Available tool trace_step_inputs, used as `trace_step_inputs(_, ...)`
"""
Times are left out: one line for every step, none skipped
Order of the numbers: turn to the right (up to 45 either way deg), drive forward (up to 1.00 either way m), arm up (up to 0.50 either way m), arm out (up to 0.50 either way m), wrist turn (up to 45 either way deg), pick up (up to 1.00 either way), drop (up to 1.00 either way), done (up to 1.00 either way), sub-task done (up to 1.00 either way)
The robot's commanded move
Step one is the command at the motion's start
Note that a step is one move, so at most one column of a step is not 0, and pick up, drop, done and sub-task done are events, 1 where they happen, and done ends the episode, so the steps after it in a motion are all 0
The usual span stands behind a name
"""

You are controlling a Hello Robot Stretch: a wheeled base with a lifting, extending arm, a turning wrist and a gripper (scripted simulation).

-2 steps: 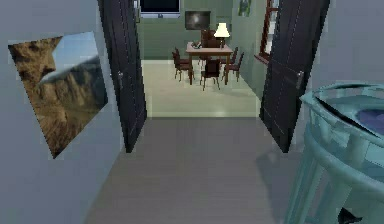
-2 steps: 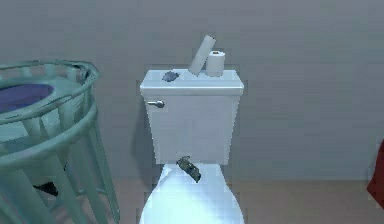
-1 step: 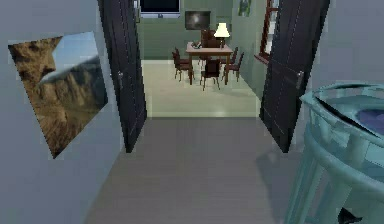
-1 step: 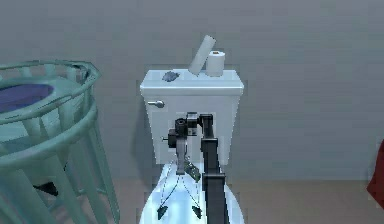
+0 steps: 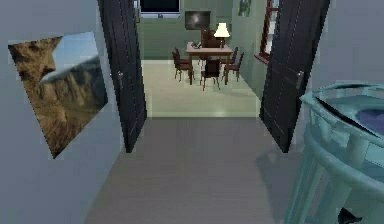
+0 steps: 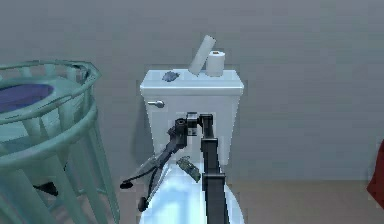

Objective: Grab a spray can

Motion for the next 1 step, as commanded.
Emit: trace_step_inputs(0.0, 0.0, 0.0, 0.0, 45.0, 0.0, 0.0, 0.0, 0.0)
